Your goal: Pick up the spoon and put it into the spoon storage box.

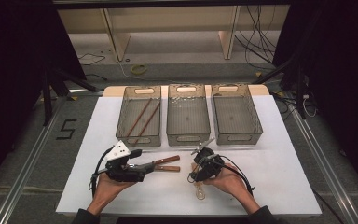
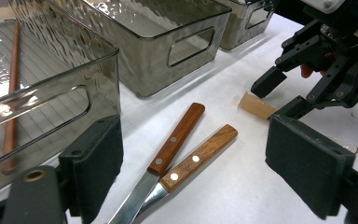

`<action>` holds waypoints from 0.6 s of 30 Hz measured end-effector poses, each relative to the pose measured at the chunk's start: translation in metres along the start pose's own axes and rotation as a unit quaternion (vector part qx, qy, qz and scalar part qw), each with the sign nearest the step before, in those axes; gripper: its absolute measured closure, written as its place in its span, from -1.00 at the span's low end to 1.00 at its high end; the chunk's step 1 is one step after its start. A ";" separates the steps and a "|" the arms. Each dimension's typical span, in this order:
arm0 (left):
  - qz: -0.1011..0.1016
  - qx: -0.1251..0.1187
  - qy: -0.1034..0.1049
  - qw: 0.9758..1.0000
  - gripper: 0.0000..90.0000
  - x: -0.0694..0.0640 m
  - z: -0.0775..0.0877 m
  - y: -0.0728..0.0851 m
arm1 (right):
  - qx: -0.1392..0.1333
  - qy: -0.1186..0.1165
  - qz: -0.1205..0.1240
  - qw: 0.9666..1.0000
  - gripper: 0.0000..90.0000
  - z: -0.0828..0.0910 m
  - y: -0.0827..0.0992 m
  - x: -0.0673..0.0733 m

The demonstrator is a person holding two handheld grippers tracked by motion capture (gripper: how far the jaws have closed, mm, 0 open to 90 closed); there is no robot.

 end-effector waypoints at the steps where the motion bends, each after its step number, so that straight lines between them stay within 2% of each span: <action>1: -0.002 0.000 0.000 1.000 -0.59 0.000 0.000 0.001 | 0.001 0.000 -0.001 1.000 -0.04 -0.001 0.000 0.000; 10: -0.002 -0.003 -0.001 1.000 -0.59 0.000 0.003 0.003 | 0.008 0.014 0.013 1.000 0.02 -0.004 0.000 0.002; 16: -0.008 -0.002 -0.002 1.000 -0.58 -0.002 0.002 0.004 | 0.014 0.023 0.027 0.999 0.19 -0.006 -0.002 0.005; 18: -0.012 0.002 -0.002 1.000 -0.58 -0.003 0.002 0.005 | 0.015 0.025 0.031 0.999 0.33 -0.005 -0.002 0.003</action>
Point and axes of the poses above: each handheld gripper's, and its own axes: z roughly backward along the jaws, y roughly out of its underside, x roughly to its left, the point moved 2 cm from there along -z, roughly forward along the jaws, and after that the axes turned 14 degrees about -y, right-handed, at the moved point
